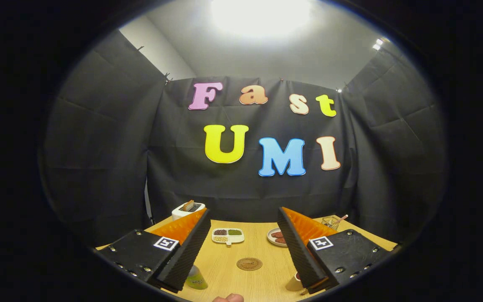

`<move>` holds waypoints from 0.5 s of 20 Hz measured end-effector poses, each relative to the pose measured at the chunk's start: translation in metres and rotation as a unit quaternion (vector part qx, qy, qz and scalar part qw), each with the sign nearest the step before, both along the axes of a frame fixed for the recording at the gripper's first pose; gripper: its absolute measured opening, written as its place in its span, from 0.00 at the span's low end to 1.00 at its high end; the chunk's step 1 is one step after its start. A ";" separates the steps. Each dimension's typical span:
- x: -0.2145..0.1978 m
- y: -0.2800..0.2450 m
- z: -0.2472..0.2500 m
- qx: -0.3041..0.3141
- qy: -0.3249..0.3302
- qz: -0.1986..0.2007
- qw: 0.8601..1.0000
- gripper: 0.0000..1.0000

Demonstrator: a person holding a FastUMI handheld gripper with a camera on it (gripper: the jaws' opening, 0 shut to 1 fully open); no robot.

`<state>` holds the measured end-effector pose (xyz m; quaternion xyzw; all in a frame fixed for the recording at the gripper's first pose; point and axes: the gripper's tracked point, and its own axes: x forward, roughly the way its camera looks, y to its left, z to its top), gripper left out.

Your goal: Take the bottle from table, then pour the juice into the cup, finally place the bottle on the coaster

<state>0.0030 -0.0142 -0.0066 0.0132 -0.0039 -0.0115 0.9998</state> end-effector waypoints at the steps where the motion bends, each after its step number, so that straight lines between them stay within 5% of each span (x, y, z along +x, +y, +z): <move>1: 0.000 0.000 0.000 0.001 0.000 0.000 1.000 0.98; 10: 0.004 0.016 -0.013 0.011 -0.007 0.009 1.000 0.98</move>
